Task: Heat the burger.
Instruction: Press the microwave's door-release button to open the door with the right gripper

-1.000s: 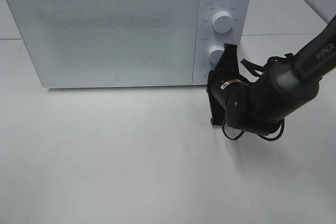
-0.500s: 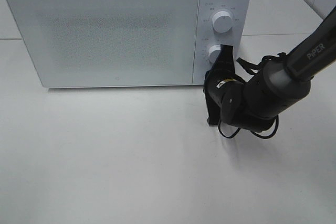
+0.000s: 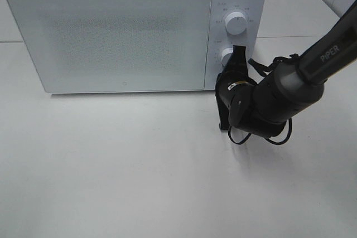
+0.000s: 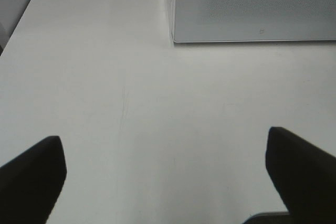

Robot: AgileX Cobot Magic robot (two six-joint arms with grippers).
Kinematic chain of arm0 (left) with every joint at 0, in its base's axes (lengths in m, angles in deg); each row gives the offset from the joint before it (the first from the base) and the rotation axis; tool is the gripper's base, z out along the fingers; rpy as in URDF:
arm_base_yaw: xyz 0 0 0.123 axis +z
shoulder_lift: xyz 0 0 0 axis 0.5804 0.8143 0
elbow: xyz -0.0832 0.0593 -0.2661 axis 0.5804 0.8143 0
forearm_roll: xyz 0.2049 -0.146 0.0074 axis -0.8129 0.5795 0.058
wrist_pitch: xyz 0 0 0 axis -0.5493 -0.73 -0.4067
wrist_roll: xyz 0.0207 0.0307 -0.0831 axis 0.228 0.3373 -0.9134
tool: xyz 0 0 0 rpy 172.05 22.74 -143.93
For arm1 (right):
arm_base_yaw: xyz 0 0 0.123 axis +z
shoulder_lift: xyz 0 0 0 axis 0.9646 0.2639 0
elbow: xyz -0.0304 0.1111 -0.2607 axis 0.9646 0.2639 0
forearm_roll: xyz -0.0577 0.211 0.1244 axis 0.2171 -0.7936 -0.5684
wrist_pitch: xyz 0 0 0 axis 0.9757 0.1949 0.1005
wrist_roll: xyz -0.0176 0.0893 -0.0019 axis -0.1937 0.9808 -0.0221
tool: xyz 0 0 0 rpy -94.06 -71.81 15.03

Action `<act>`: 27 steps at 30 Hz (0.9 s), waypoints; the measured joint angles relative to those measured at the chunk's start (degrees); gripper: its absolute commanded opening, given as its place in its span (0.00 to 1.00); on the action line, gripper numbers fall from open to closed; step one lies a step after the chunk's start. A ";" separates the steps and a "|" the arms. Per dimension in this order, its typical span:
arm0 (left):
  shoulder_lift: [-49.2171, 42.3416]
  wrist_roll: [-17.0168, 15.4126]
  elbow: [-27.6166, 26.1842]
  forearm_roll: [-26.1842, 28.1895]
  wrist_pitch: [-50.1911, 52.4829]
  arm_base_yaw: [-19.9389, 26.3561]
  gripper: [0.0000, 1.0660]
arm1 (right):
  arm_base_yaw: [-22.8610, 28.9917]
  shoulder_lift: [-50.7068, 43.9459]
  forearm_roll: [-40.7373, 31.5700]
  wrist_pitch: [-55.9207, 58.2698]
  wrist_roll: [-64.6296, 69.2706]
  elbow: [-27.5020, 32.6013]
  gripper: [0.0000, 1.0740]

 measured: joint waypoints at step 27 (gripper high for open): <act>0.00 0.00 0.00 0.00 0.00 0.00 0.92 | 0.92 1.55 -3.44 -1.66 -1.55 -1.89 0.00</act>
